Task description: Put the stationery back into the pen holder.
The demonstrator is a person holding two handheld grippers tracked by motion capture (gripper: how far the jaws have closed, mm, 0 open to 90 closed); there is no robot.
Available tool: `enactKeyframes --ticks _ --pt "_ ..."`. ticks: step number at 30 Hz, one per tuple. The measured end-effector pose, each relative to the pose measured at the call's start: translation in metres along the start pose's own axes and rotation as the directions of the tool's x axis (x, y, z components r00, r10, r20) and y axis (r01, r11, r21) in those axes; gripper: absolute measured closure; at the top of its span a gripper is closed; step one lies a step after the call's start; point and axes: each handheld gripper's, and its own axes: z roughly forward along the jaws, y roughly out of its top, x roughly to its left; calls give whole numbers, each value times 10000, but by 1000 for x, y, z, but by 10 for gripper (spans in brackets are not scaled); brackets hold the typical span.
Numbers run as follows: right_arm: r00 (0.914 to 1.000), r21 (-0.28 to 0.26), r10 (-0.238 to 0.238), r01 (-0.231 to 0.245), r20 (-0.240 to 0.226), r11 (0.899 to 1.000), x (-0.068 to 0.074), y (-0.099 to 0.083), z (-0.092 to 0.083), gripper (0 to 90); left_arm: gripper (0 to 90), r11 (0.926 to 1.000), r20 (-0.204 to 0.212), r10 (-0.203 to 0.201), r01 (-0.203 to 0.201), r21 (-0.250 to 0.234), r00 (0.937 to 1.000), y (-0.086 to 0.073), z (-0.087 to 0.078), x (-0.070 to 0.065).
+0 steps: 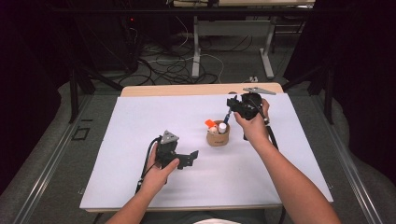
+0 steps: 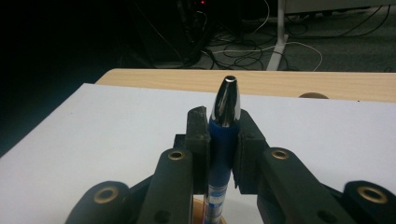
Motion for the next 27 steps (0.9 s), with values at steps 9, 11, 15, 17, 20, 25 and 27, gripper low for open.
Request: enactKeyframes --ticks 9,11,15,17,20,25,27 --pt "9987 240 -477 472 195 9986 4 -7 11 793 6 10000 -22 -15 15 37 10000 0 0 1" --pt "9980 269 -575 568 245 9980 5 -8 13 793 6 10000 -41 -2 2 47 10000 0 0 1" --pt "9972 305 -679 669 319 9973 6 -10 16 794 6 9999 -22 -53 53 108 10000 -1 1 1" --pt "9972 420 -682 669 321 9969 6 -11 18 794 6 9999 -32 -66 66 104 10000 -1 1 1" --pt "9961 620 -809 785 366 9950 6 -14 21 794 6 9999 -30 -135 135 80 9999 -1 0 1" --pt "9965 769 -770 744 321 9943 5 -22 25 794 6 9999 -56 -66 66 85 10000 -1 1 2" --pt "9972 883 -683 653 312 9940 4 -25 27 793 6 9999 -62 -40 41 130 10000 -2 1 2"
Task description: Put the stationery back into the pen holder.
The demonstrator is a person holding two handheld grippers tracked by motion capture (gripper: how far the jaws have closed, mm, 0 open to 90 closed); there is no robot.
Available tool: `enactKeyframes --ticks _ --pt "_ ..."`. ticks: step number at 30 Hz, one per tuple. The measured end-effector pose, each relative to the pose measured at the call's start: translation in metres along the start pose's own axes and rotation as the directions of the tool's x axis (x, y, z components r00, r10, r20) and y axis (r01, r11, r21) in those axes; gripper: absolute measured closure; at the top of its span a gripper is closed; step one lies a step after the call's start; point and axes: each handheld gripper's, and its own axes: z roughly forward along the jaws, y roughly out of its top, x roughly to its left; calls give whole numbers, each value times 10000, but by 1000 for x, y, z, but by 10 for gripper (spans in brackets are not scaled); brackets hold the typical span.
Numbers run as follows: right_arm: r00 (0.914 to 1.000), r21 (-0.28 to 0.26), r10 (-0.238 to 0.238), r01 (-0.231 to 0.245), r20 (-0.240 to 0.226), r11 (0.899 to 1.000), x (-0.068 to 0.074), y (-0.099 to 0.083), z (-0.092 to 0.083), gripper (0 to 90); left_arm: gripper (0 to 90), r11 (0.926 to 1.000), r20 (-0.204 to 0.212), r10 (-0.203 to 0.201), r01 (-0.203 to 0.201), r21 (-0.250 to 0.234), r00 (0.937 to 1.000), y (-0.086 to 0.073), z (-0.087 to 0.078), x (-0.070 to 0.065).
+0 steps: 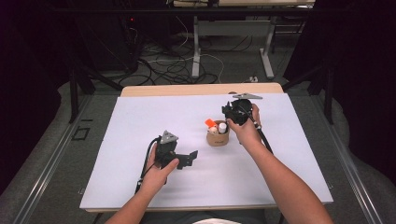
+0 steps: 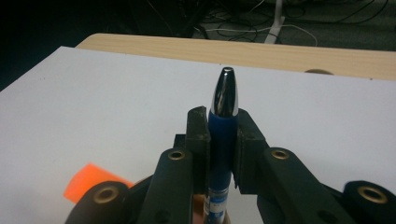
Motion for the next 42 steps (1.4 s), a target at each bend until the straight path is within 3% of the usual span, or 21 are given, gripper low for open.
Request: enactKeyframes --ticks 7,11,22,31,37,42 --pt "10000 415 47 -44 -78 9991 -2 -8 4 792 6 10000 -6 -19 19 50 10000 0 1 0" --pt "9998 335 150 -146 -112 9993 -2 -9 3 779 6 10000 6 -25 25 48 10000 0 1 0" --pt "9987 -127 345 -350 -363 9993 -5 -4 -6 580 6 10000 -33 73 -73 68 10000 0 2 0" --pt "9961 -482 575 -608 -668 9970 -6 1 -20 416 5 9999 -102 -137 138 66 9999 0 1 3" --pt "9945 -338 669 -698 -806 9970 -9 1 -30 314 6 9998 -174 -169 171 85 9997 0 -1 5" --pt "9958 -235 417 -438 -818 9988 -10 -2 -40 248 6 9997 -242 -257 257 22 9994 2 -3 8"
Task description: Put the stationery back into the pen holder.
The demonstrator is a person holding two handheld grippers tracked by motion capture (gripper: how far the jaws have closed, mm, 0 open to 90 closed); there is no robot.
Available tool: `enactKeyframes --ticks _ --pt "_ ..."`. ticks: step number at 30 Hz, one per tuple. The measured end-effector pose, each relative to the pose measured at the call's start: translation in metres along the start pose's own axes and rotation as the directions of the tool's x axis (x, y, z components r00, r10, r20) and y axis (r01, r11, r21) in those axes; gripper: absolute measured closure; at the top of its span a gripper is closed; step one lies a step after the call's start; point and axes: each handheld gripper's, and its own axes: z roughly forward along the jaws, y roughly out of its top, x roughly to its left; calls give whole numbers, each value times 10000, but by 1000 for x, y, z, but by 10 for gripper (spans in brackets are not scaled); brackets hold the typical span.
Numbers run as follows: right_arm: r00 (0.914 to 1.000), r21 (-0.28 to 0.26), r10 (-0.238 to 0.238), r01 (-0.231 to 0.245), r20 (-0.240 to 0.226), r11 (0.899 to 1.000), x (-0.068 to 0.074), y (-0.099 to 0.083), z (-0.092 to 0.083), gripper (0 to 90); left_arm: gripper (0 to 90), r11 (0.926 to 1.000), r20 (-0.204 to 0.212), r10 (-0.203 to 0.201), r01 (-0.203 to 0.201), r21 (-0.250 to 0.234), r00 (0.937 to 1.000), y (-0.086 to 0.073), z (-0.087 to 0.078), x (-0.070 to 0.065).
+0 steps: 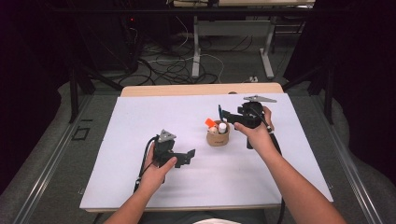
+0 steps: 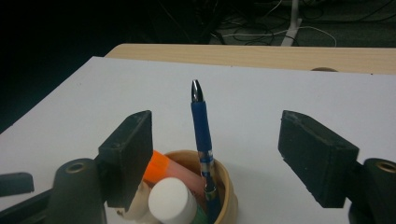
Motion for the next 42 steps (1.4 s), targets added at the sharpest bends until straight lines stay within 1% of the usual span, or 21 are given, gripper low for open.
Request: enactKeyframes --ticks 5,6,7,10,12,14,15,17,20,22,26,27,28,29,31,32,36,38,39,40,42 --pt "9993 144 -358 358 49 9993 -2 -5 -10 182 6 9999 -86 -63 62 -131 9999 2 -4 6" --pt "9995 199 -319 317 69 9993 -1 -6 -12 167 6 9998 -93 -148 147 -164 9998 3 -5 6" --pt "9986 216 -504 501 136 9985 -2 -7 -14 154 6 9997 -123 -195 193 -158 9997 3 -6 7" --pt "9970 272 -747 741 217 9969 -3 -10 -20 154 6 9995 -215 -201 195 -244 9996 5 -9 11" --pt "9937 147 -1105 1102 206 9938 -5 -11 -24 154 6 9988 -216 -380 373 -311 9990 6 -11 14" --pt "9930 177 -1158 1154 212 9932 -7 -13 -28 154 6 9986 -289 -384 373 -378 9988 7 -13 17" --pt "9939 144 -1099 1097 119 9939 -8 -14 -29 154 6 9980 -304 -487 474 -413 9983 7 -14 18" --pt "9920 184 -1264 1262 71 9918 -11 -17 -31 154 6 9973 -363 -541 522 -509 9979 8 -17 21" --pt "9943 401 -1066 1066 -13 9935 -14 -24 -33 154 6 9967 -428 -610 585 -565 9972 9 -21 26" --pt "9937 492 -1119 1113 106 9926 -16 -28 -34 154 6 9954 -542 -719 682 -675 9959 9 -22 29" --pt "9966 566 -824 819 63 9950 -22 -36 -35 157 6 9948 -629 -773 728 -707 9950 10 -26 35" --pt "9973 578 -729 721 116 9957 -23 -38 -35 157 6 9937 -708 -840 783 -805 9939 10 -26 36" --pt "9972 618 -734 726 112 9954 -24 -41 -35 157 6 9949 -713 -801 754 -669 9942 10 -28 38" --pt "9973 657 -721 711 130 9953 -25 -43 -35 157 6 9937 -753 -830 769 -813 9937 10 -27 39" --pt "9974 710 -715 705 105 9950 -27 -47 -35 156 6 9942 -835 -852 793 -721 9929 10 -29 42" --pt "9975 736 -690 677 143 9950 -28 -48 -36 156 6 9933 -905 -897 824 -815 9918 9 -29 43" --pt "9963 906 -794 761 336 9930 -32 -55 -36 148 6 9930 -984 -972 899 -762 9904 9 -29 48" --pt "9963 958 -757 715 406 9928 -34 -57 -36 147 6 9919 -1095 -1007 912 -886 9889 8 -29 49" --pt "9964 1008 -727 681 427 9926 -35 -58 -36 146 6 9919 -1116 -1023 929 -862 9885 8 -29 50" --pt "9960 1031 -745 691 500 9923 -36 -59 -36 144 6 9935 -1058 -983 915 -678 9895 9 -31 52" --pt "9955 1042 -735 669 602 9923 -38 -61 -36 141 6 9915 -1172 -1078 981 -855 9872 8 -30 53"
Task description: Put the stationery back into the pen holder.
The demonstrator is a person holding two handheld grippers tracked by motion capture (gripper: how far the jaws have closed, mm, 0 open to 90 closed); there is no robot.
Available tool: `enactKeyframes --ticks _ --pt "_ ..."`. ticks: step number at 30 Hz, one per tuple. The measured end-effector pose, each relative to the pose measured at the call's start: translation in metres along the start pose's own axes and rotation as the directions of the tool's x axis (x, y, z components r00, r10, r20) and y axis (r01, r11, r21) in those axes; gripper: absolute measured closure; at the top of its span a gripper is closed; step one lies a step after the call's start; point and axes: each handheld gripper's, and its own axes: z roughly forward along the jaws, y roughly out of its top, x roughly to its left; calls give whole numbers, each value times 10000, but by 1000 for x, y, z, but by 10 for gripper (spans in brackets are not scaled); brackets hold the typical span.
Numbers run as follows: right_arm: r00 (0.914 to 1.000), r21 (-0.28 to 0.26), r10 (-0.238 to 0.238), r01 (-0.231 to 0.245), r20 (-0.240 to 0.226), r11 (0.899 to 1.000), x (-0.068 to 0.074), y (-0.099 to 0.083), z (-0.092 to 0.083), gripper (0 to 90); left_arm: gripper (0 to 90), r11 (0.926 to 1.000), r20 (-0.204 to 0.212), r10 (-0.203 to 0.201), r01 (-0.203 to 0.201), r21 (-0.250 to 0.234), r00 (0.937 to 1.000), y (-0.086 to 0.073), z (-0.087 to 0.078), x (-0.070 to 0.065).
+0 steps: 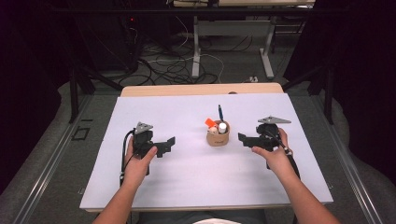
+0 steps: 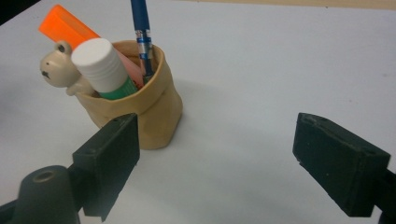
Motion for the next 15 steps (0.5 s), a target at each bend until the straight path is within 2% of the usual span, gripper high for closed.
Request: enactKeyframes --ticks 1,2,3,5,6,10,11,15 --pt "10000 67 -1 1 38 10000 -1 -1 0 140 6 10000 26 22 -23 80 10000 0 -1 1" --pt "9999 207 117 -118 28 9997 -1 -2 1 140 6 10000 -66 -13 12 -47 10000 0 0 2" --pt "10000 290 13 -15 88 9996 -3 -4 2 138 6 10000 -26 -41 41 60 10000 1 -1 3" --pt "9999 438 29 -34 104 9990 -4 -6 5 136 6 9999 -136 -72 70 -89 9999 1 -1 5" --pt "9999 515 45 -54 163 9987 -4 -7 6 136 6 10000 -95 -37 37 52 9999 1 -2 6" --pt "9990 429 -293 278 342 9987 -6 -12 9 136 6 10000 -166 -38 38 35 9999 2 -2 9" --pt "9986 397 -334 318 419 9987 -7 -12 9 136 6 10000 -255 -55 53 -72 9997 1 -1 10" --pt "9972 344 -405 384 623 9987 -8 -15 10 113 6 9999 -247 -112 112 -15 9996 2 -1 13"
